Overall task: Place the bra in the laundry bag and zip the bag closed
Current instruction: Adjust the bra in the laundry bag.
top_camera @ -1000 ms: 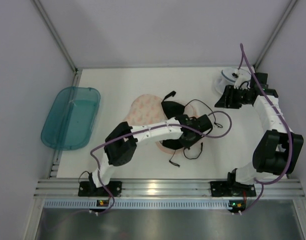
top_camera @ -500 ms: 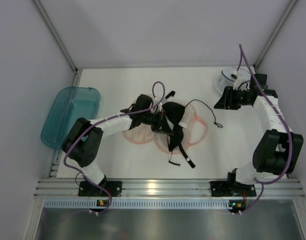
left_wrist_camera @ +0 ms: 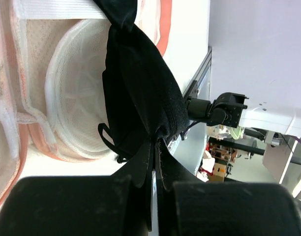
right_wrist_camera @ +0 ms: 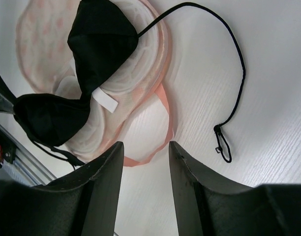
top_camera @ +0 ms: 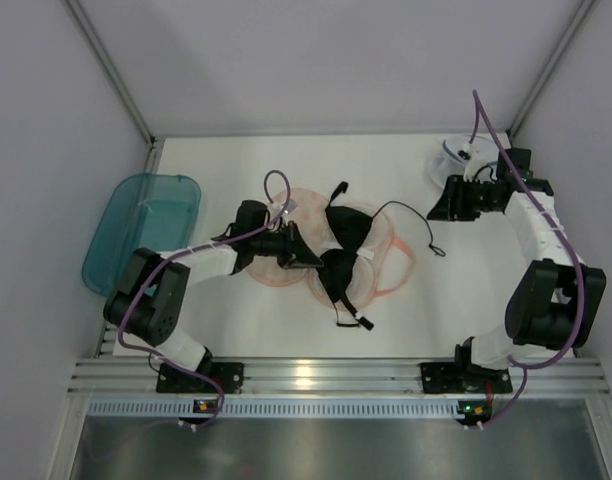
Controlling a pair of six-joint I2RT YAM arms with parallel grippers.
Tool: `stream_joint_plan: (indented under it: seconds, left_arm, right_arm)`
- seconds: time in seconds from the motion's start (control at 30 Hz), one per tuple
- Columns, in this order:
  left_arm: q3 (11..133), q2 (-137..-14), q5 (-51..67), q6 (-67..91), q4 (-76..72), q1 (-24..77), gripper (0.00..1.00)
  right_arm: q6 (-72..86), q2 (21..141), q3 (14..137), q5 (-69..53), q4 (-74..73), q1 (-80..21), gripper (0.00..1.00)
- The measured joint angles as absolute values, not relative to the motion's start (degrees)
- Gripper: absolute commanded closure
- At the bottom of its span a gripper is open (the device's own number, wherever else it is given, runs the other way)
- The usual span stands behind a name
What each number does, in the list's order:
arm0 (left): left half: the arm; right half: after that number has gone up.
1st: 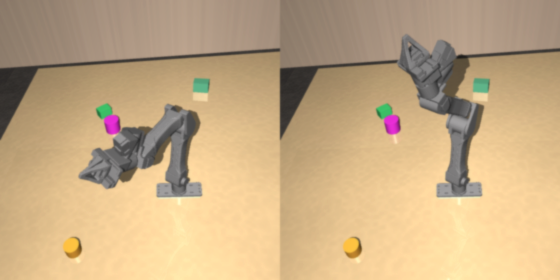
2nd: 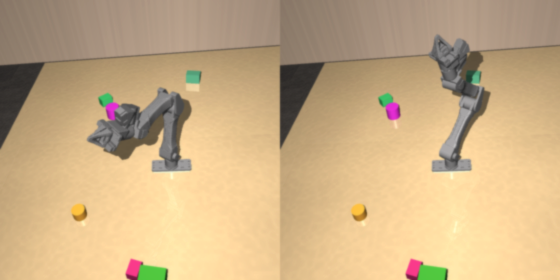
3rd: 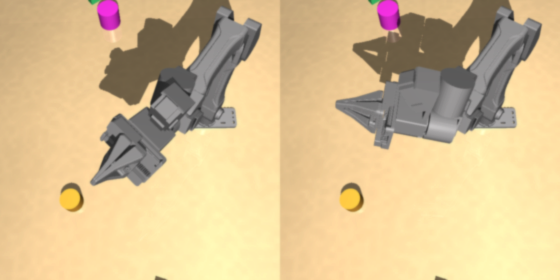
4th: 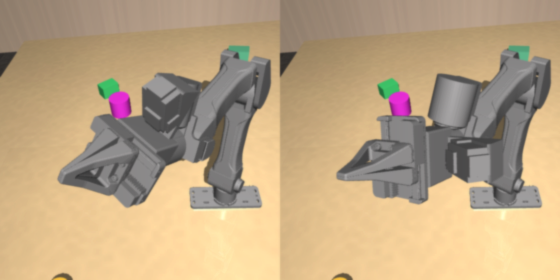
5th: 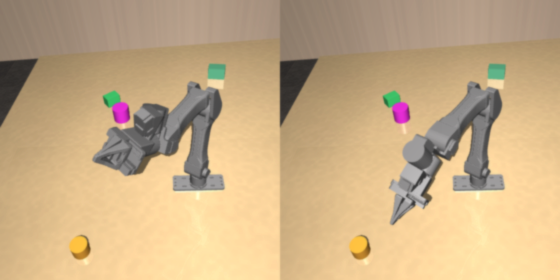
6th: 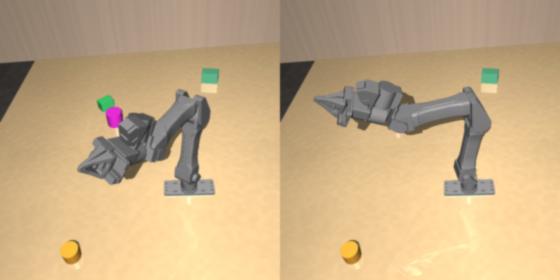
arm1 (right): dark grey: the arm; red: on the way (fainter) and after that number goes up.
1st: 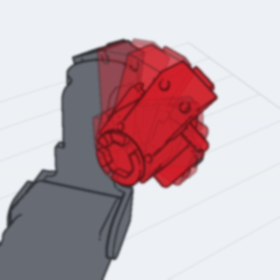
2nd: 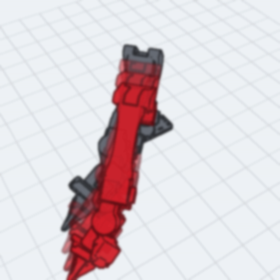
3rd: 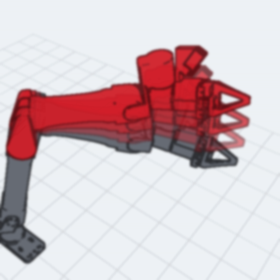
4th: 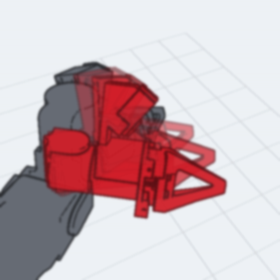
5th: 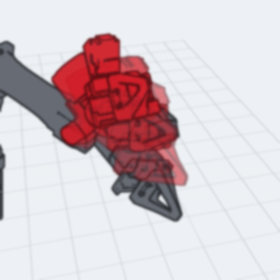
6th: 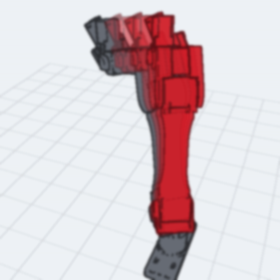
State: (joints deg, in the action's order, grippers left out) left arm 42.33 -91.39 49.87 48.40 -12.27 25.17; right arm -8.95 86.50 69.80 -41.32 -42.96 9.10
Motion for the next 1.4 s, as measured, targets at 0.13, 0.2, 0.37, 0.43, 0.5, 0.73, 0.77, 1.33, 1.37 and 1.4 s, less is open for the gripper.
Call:
stream_joint_plan:
  seconds: [0.13,0.2,0.37,0.43,0.5,0.73,0.77,1.33,1.37,1.4]
  left_arm:
    - [40.77,-90.94,49.34,48.86,-12.88,22.7,1.0]
    - [40.12,-91.09,48.53,48.77,-12.21,21.15,0.99]
    - [39.62,-91.9,45.43,47.7,-9.58,19.92,0.99]
    - [39.62,-92.2,44.16,46.65,-7.92,19.92,0.99]
    - [39.62,-92.44,43.03,45.98,-6.68,19.86,0.99]
    - [40.14,-92.44,42.98,42.19,-2.94,19.84,1.0]
    - [40.38,-92.07,43.07,41.69,-2.63,20.1,1.0]
    - [77.47,-97.58,14.79,11.68,30.28,51.75,0.94]
    - [78.74,-99.61,13.39,10.44,31.66,53.54,0.82]
    - [79.75,-102.21,12.05,9.15,32.91,55.57,0.75]
  right_arm:
    - [-8.93,86.5,69.78,-41.12,-42.89,8.03,0.57]
    - [-8.91,86.5,69.73,-40.97,-42.92,7.31,0.57]
    - [-8.95,86.17,69.1,-40.58,-42.83,5.63,0.59]
    - [-8.97,85.97,68.6,-40.38,-42.78,5.08,0.59]
    - [-8.99,85.86,68.25,-40.29,-42.81,4.58,0.62]
    - [-8.97,85.84,68.18,-39.9,-42.63,2.57,0.68]
    - [-8.95,85.84,68.16,-39.86,-42.52,2.26,0.69]
    - [-8.56,85.97,69.89,-37.06,-42.98,1.67,0.62]
    - [-8.58,86.0,70.06,-36.67,-42.96,1.67,0.61]
    - [-8.64,86.0,70.37,-36.23,-43.09,1.76,0.61]
